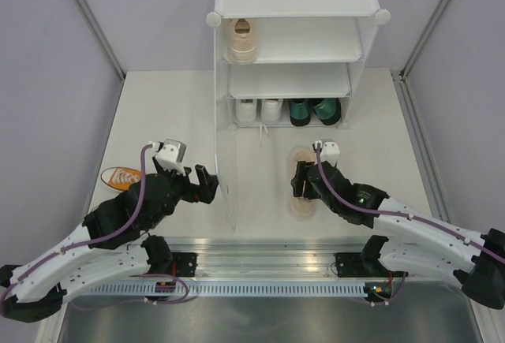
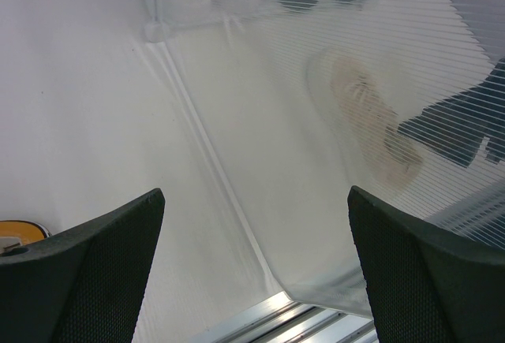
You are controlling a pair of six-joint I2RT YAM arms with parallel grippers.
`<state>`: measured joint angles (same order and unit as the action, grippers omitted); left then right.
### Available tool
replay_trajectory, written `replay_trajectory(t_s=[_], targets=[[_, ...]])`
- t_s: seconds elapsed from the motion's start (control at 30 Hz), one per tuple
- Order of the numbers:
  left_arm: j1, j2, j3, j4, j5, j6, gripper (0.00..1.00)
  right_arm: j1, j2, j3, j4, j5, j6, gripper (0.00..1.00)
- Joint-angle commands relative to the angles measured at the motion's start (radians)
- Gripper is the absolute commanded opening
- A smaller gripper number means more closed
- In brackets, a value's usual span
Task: Place and organize the shoes in the shoe cabinet
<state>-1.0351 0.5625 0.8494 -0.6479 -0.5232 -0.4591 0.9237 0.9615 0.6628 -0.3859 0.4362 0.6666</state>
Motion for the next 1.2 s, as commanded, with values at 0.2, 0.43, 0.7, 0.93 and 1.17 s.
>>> replay_trajectory(t_s=[0.2, 0.43, 0.7, 0.93, 1.17], targets=[[0.003, 0.002, 0.0, 0.033, -0.012, 0.031, 1.0, -0.002, 0.025, -0.037, -0.168, 0.076, 0.212, 0.65], [0.004, 0.004, 0.0, 0.036, -0.008, 0.031, 1.0, 0.0, 0.078, -0.187, -0.001, -0.031, 0.269, 0.62], [0.003, 0.001, -0.001, 0.034, -0.006, 0.03, 1.0, 0.0, 0.187, -0.169, 0.09, -0.033, 0.26, 0.24], [0.004, 0.004, -0.001, 0.033, -0.006, 0.031, 1.0, -0.008, 0.249, 0.015, 0.035, 0.001, 0.176, 0.01], [0.004, 0.004, 0.0, 0.034, -0.009, 0.033, 1.0, -0.063, 0.149, 0.147, -0.05, 0.003, 0.102, 0.01]])
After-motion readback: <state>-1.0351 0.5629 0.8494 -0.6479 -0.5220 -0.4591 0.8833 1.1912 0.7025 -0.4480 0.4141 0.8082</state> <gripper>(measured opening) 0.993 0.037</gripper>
